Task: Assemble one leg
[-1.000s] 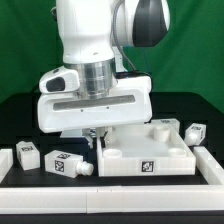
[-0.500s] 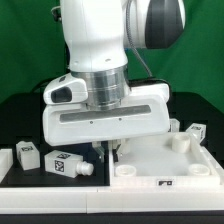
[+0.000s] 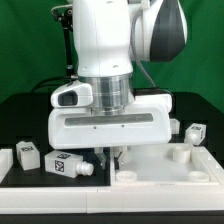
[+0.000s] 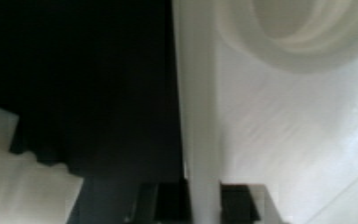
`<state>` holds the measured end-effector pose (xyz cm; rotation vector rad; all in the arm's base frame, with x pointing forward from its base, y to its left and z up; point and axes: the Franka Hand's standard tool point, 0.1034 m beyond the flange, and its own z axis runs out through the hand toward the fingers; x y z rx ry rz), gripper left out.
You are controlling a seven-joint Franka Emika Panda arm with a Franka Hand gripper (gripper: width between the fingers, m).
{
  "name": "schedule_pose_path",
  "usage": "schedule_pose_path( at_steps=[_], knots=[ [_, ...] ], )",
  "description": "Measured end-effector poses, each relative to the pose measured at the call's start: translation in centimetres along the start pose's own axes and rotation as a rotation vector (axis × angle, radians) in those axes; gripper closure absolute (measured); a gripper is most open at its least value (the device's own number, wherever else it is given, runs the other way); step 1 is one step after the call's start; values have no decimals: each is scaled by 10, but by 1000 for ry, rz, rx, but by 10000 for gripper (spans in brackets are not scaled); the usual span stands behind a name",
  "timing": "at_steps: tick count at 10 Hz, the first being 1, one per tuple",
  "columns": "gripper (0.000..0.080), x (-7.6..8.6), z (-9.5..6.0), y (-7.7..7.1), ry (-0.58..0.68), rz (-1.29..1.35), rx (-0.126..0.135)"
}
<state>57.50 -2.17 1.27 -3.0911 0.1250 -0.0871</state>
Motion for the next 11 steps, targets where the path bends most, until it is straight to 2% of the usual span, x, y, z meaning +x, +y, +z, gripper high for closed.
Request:
schedule_pose_path(
  at_steps=[2, 4, 5, 6, 7, 8, 9, 10, 11],
  knots=[
    [745, 2, 0, 0, 21, -16, -13],
    [745, 2, 0, 0, 20, -15, -13],
    [579, 2, 0, 0, 20, -15, -13],
    [579, 0, -3, 3, 4, -31, -9],
    [366, -1, -20, 8, -28, -36, 2],
    [234, 0, -34, 10, -40, -33, 9],
    [176, -1, -45, 12, -56, -43, 16],
    [176, -2, -55, 17, -67, -59, 20],
    [155, -1, -58, 23, -61, -75, 17]
  ],
)
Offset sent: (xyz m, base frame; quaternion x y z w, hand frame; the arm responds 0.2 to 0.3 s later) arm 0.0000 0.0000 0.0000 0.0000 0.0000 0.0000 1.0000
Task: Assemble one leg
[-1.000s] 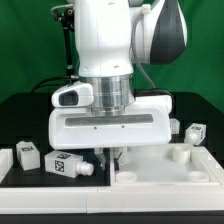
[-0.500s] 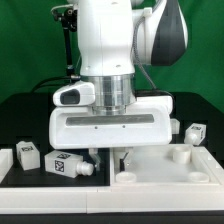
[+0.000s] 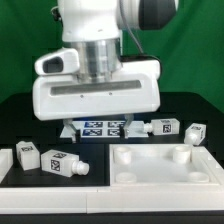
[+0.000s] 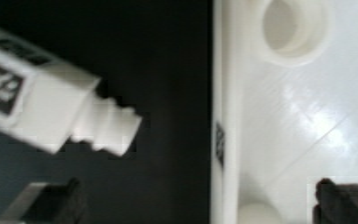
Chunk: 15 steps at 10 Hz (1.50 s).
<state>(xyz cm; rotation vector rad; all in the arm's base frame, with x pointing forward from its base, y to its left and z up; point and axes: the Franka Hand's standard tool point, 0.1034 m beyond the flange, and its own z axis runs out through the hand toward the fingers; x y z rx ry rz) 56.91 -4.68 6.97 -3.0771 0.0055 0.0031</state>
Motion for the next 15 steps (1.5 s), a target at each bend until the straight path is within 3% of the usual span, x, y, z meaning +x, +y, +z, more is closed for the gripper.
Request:
schedule_pose_path(
  at_steps=[2, 3, 5, 7, 8, 12, 14, 15],
  knots=[
    [151, -1, 4, -2, -6, -44, 0],
    [150, -4, 6, 3, -13, -146, -6],
    [150, -9, 6, 34, -51, -346, -29],
    [150, -10, 4, 70, -60, -509, -70],
    [150, -11, 6, 75, -59, -510, -77],
    [150, -13, 9, 74, -81, -472, -81],
    [150, -6, 12, 90, -118, -370, -141],
    [150, -11, 14, 102, -181, -347, -126]
  ],
)
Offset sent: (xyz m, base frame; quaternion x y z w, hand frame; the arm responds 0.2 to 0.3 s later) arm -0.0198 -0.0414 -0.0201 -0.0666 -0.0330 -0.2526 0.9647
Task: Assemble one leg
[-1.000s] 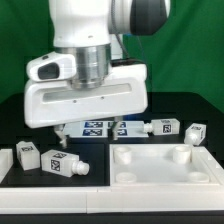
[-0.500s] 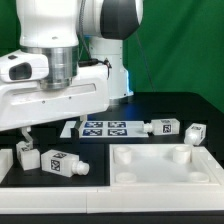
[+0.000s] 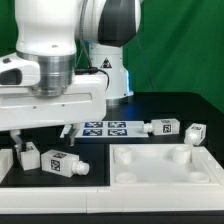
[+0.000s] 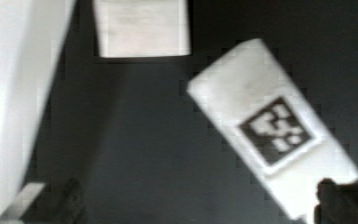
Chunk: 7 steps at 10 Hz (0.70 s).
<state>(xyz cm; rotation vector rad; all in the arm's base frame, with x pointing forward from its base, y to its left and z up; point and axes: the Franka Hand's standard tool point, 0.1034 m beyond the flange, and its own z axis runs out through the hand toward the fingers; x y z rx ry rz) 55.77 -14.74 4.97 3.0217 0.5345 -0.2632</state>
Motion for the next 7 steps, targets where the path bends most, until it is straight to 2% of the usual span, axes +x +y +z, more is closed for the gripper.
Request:
schedule_pose_path(
  at_steps=[1, 2, 5, 6, 7],
  knots=[
    [150, 0, 2, 6, -83, 15, 38],
    [150, 5, 2, 2, -134, 12, 41],
    [150, 1, 6, -10, -288, -2, 96],
    [150, -6, 4, -5, -372, -27, 109],
    [150, -16, -1, 6, -467, -38, 115]
  ],
)
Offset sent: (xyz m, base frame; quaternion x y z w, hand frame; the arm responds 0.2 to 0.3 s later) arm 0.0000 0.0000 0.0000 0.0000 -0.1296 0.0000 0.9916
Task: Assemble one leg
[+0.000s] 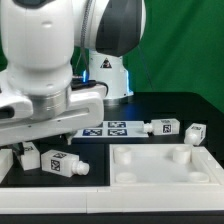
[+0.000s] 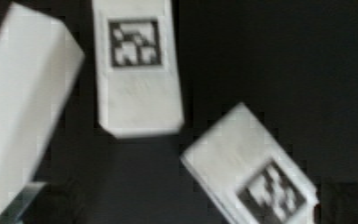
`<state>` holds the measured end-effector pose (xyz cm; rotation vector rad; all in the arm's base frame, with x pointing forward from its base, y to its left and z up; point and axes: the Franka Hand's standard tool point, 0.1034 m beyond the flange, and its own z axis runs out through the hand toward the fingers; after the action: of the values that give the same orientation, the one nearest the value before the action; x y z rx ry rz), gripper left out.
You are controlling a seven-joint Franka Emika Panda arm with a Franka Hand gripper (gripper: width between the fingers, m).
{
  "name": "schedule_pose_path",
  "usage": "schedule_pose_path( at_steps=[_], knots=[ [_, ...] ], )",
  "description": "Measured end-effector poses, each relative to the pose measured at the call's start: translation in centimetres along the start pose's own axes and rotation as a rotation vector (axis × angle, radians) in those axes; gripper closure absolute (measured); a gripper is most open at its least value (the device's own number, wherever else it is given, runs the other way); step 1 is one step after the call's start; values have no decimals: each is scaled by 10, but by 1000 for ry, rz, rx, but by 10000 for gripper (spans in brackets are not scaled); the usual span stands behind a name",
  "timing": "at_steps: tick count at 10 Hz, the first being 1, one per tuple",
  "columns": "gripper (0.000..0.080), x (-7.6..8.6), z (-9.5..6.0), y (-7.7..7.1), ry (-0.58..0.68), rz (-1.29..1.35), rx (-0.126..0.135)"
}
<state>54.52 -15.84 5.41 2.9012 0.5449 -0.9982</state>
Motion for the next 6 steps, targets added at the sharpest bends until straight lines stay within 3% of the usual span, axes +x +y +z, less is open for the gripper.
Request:
schedule_pose_path(
  at_steps=[1, 3, 6],
  knots=[
    [150, -2, 0, 6, -45, 8, 4],
    [150, -3, 5, 0, -125, 33, 27],
    [150, 1, 6, 4, -116, 33, 14]
  ],
)
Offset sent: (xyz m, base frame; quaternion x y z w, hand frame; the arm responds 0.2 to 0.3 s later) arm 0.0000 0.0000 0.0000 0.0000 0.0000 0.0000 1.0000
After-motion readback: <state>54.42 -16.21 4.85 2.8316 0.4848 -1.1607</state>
